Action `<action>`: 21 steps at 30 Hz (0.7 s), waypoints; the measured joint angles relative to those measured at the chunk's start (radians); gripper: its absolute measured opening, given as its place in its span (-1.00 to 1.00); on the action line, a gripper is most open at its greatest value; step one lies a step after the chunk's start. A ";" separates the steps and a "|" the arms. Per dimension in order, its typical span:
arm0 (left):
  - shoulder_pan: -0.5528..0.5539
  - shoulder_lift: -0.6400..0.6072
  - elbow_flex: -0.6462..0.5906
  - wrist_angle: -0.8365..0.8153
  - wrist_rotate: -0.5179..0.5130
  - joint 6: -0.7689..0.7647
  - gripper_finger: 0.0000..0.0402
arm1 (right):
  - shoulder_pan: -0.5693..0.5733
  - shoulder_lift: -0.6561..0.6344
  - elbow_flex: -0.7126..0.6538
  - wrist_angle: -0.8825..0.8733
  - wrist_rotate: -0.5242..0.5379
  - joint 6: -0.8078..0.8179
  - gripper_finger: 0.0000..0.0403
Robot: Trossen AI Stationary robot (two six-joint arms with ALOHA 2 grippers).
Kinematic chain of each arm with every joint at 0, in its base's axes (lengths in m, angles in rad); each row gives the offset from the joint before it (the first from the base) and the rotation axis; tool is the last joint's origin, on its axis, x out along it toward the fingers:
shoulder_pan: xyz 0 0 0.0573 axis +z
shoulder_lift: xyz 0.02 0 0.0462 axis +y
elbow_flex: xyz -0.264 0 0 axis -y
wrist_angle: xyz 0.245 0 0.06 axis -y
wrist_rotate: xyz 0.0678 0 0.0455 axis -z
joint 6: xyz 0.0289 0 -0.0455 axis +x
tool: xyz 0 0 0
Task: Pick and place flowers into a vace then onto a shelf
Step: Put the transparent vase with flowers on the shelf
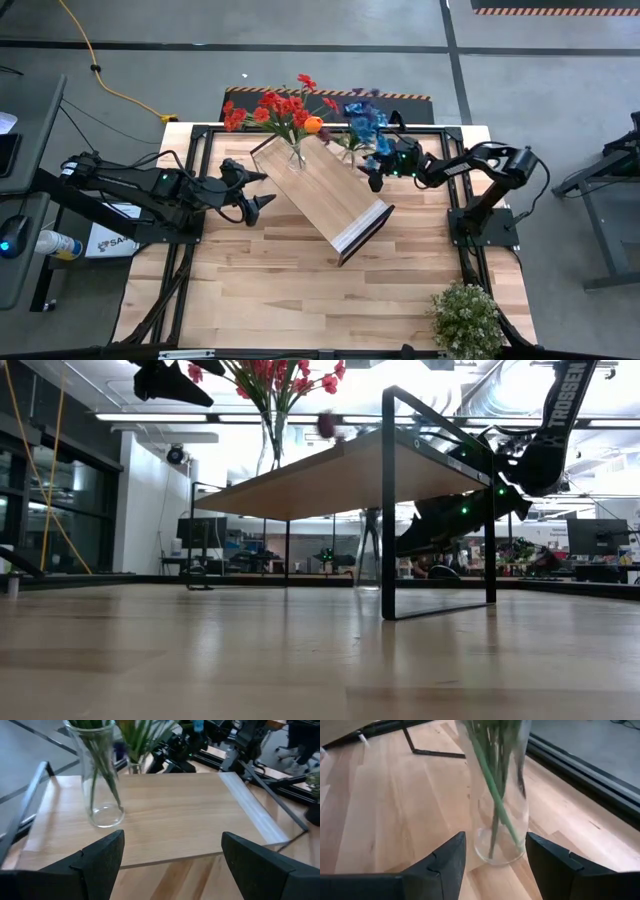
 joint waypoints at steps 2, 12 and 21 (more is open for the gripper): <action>0.000 0.000 0.000 0.001 0.008 -0.002 0.83 | 0.000 -0.001 0.000 0.003 0.004 -0.005 -0.02; 0.000 0.000 0.000 0.001 0.000 -0.001 0.83 | -0.003 -0.008 0.000 0.026 0.100 -0.027 -0.02; 0.000 0.000 0.000 0.001 -0.001 0.001 0.83 | -0.039 -0.008 0.000 0.025 0.020 0.041 -0.02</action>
